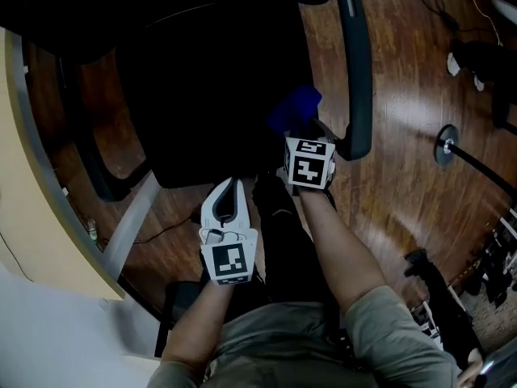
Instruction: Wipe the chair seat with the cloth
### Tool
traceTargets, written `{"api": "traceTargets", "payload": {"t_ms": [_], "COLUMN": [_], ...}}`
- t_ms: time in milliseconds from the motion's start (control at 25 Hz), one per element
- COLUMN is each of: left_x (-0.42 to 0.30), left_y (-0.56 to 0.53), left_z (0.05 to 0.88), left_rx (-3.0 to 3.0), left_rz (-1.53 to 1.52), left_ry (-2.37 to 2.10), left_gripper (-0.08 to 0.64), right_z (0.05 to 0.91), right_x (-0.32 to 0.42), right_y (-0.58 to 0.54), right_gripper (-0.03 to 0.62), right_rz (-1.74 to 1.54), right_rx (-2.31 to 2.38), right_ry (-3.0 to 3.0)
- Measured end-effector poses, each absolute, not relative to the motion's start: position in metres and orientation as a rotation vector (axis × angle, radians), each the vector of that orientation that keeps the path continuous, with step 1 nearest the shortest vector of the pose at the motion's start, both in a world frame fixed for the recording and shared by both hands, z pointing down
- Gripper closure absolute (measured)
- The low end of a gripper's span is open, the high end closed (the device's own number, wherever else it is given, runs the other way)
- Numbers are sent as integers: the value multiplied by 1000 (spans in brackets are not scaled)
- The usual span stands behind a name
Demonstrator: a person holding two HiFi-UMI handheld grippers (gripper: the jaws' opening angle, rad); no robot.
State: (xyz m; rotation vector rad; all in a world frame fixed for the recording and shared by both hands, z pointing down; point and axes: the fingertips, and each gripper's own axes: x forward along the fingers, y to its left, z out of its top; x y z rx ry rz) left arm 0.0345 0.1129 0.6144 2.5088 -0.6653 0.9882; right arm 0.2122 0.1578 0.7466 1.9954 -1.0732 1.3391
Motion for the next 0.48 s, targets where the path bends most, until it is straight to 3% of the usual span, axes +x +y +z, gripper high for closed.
{"api": "traceTargets", "payload": {"t_ms": [280, 480], "left_x": [-21, -93], "left_y": [97, 72], "left_z": [616, 614], "left_rx": [2443, 2398], "left_rz": [989, 990], "left_ry": [-829, -945], "left_gripper": [555, 555], "right_z": [714, 687], "right_x": [195, 107], "right_y": [132, 81], "right_gripper": [505, 505], "right_rz": [1129, 1014], "right_rx": [1953, 1869], "right_ry": [-1210, -1504]}}
